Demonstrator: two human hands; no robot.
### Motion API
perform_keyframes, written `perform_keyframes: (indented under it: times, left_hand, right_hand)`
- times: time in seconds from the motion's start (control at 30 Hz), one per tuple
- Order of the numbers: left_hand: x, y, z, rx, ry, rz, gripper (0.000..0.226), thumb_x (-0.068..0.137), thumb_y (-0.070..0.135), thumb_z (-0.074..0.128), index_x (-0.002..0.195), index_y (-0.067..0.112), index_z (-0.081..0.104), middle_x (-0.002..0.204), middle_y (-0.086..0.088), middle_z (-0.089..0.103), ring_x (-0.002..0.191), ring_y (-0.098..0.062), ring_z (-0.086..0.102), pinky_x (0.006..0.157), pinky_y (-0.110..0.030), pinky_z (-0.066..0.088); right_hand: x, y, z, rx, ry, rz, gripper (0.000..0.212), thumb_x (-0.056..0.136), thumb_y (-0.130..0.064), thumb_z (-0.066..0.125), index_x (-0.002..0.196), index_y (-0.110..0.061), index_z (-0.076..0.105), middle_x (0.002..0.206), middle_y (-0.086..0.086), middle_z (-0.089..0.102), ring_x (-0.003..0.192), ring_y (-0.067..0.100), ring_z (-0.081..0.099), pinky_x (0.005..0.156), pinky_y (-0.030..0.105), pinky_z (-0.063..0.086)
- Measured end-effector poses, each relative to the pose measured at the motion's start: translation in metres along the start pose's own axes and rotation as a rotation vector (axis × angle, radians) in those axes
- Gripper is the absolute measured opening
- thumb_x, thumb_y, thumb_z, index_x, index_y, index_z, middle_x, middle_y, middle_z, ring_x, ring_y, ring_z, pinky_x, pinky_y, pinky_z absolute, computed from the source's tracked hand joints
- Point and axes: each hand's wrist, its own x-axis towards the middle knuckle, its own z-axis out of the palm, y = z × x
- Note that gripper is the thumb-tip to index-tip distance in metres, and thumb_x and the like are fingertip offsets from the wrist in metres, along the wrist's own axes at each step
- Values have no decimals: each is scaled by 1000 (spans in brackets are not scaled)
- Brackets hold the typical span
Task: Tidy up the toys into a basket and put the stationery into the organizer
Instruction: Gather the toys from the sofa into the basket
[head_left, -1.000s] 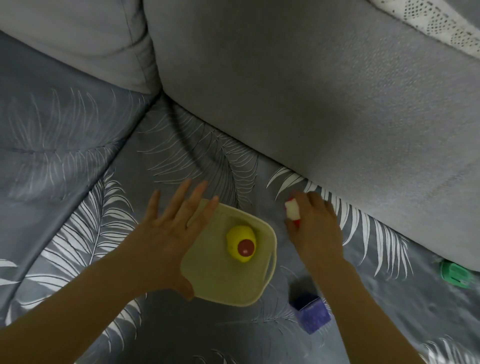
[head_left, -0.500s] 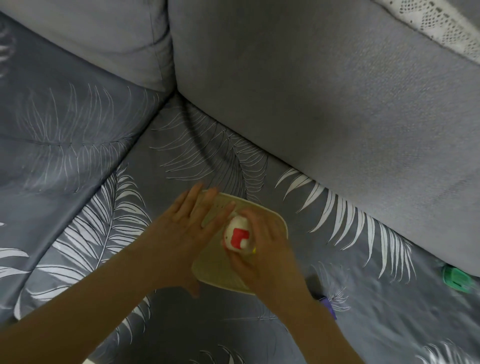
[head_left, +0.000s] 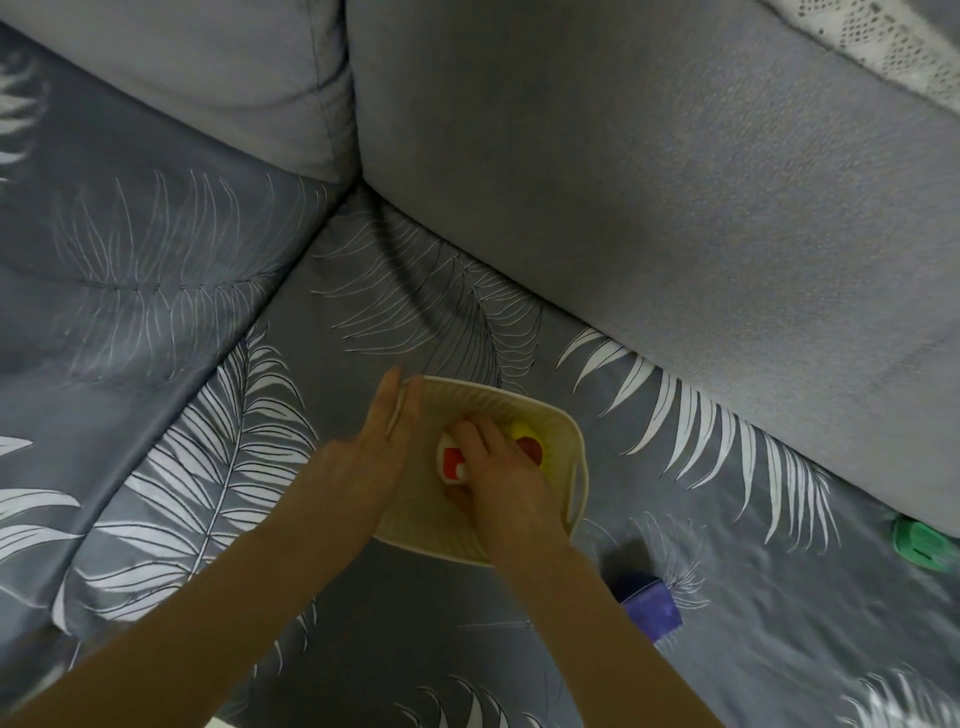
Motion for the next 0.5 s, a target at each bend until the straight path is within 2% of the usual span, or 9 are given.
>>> perform_keyframes:
  times: [0.13, 0.2, 0.23, 0.3, 0.33, 0.37, 0.43, 0.47, 0.5]
  left_hand:
    - [-2, 10, -10, -71, 78, 24, 98, 46, -14, 77, 133, 2, 36, 133, -24, 53, 25, -14, 23, 29, -19, 30]
    - [-1, 20, -25, -130, 34, -11, 103, 45, -12, 80, 135, 5, 35, 134, -25, 52, 23, -18, 30, 29, -20, 31]
    - [0, 23, -35, -154, -39, -28, 107, 49, -9, 81, 141, 9, 29, 141, -24, 45, 26, -21, 38, 30, -23, 35]
    - [0, 28, -41, -198, -169, -71, 108, 71, 3, 73, 150, 19, 0, 157, -17, 13, 49, -29, 60, 45, -33, 51]
    - [-2, 30, -42, -213, -208, -114, 107, 77, 5, 69, 149, 22, -8, 159, -13, 4, 58, -31, 64, 53, -35, 55]
    - [-2, 33, -47, -213, -171, -98, 108, 74, 3, 70, 149, 23, -5, 158, -13, 8, 55, -32, 63, 51, -37, 55]
    - [-2, 38, -52, -226, -77, -53, 105, 63, -5, 71, 145, 21, 11, 151, -19, 30, 41, -33, 57, 39, -35, 50]
    - [-2, 43, -54, -229, -103, -40, 103, 65, -6, 69, 145, 21, 10, 150, -19, 31, 46, -36, 60, 42, -37, 50]
    - [-1, 49, -53, -260, -136, -42, 101, 71, -5, 64, 146, 24, 4, 153, -17, 25, 59, -40, 64, 50, -40, 53]
  right_hand:
    - [-4, 5, 0, -28, -67, 7, 60, 91, -25, 60, 144, -26, 32, 152, 1, 33, 127, 26, 46, 92, 36, 49]
    - [-10, 6, -10, -13, -33, -14, 66, 89, -23, 63, 146, -24, 32, 153, 4, 32, 135, 29, 40, 99, 39, 43]
    - [-14, 5, -15, 12, -3, -17, 69, 85, -23, 68, 146, -23, 34, 153, 6, 34, 137, 31, 39, 100, 41, 42]
    - [-29, 9, -30, 130, 25, 44, 73, 86, -29, 68, 148, -25, 30, 155, 5, 31, 139, 30, 36, 106, 42, 37]
    - [-38, 14, -38, 202, 80, 77, 70, 88, -32, 65, 148, -28, 28, 154, 4, 33, 138, 28, 36, 106, 41, 35]
    - [-50, 22, -46, 260, 197, 108, 63, 89, -34, 62, 144, -29, 31, 149, 4, 39, 134, 25, 41, 105, 38, 36]
    - [-75, 45, -59, 273, 436, 192, 45, 93, -35, 54, 134, -23, 44, 135, 2, 51, 123, 18, 46, 99, 32, 41]
    - [-90, 61, -64, 227, 502, 238, 40, 93, -35, 51, 130, -20, 50, 129, 4, 55, 118, 18, 47, 95, 30, 42]
    - [-104, 79, -64, 176, 521, 283, 36, 92, -31, 51, 125, -17, 54, 124, 6, 58, 114, 20, 49, 91, 32, 45]
